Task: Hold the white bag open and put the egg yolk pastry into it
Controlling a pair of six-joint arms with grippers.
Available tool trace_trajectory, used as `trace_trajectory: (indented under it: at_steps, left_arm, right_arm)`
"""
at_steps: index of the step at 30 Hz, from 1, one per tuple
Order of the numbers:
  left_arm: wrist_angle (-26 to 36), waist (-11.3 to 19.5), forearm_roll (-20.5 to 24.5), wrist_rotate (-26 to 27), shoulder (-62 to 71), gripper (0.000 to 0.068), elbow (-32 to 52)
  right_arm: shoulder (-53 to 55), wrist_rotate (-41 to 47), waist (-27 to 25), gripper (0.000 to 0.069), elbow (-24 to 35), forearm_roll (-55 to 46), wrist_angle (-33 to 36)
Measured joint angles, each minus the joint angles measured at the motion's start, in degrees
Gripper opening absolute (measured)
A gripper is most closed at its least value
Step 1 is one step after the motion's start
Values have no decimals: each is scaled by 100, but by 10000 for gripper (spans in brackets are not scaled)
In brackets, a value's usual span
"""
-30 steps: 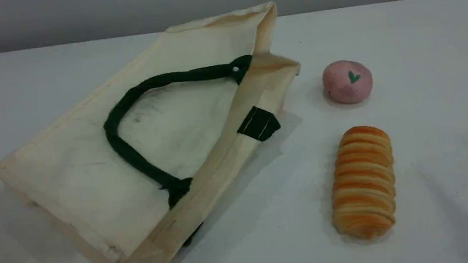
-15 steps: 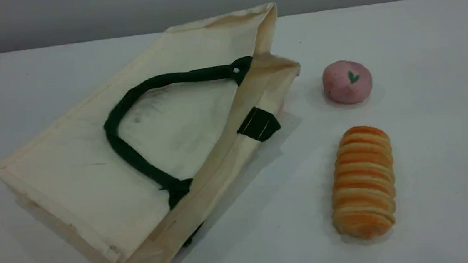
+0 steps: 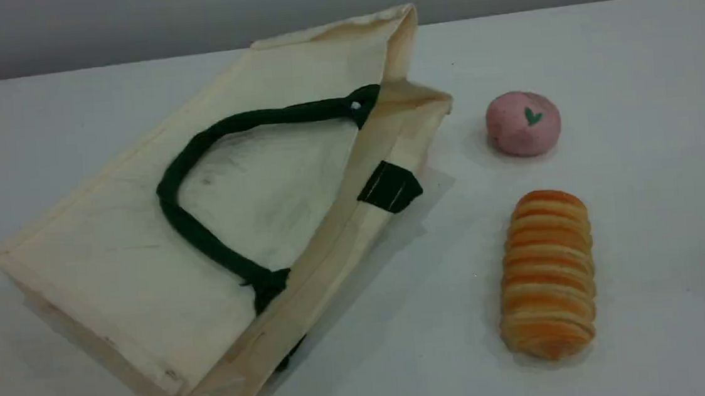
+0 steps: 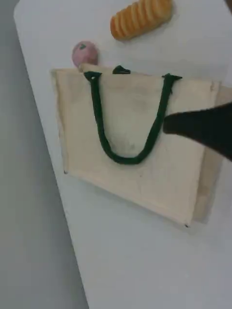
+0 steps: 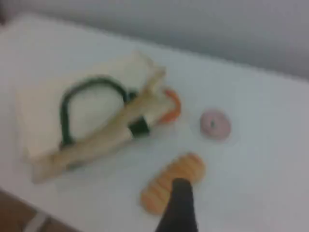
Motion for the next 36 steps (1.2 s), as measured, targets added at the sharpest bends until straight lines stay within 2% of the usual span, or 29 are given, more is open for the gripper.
trace_trajectory:
  at_steps: [5, 10, 15, 19, 23, 30, 36]
  left_arm:
    - [-48, 0, 0, 95, -365, 589, 838]
    - [-196, 0, 0, 95, -365, 589, 1424]
    - [-263, 0, 90, 315, -360, 589, 1619]
    - [-249, 0, 327, 324, -360, 589, 1713]
    - [-448, 0, 362, 319, -360, 589, 1913]
    - [-557, 0, 805, -231, -360, 589, 1925]
    - [-568, 0, 821, -266, -360, 589, 1925]
  right_arm:
    - [-77, -222, 0, 575, 1187, -7, -534]
    - [-83, -223, 0, 575, 1809, 40, -809]
    - [-88, -195, 0, 575, 1823, 57, -841]
    - [-88, -182, 0, 575, 1823, 51, -830]
    - [-88, -168, 0, 575, 1823, 40, -824]
    - [-88, -118, 0, 575, 1819, 4, -813]
    - [-88, -118, 0, 575, 1819, 4, -813]
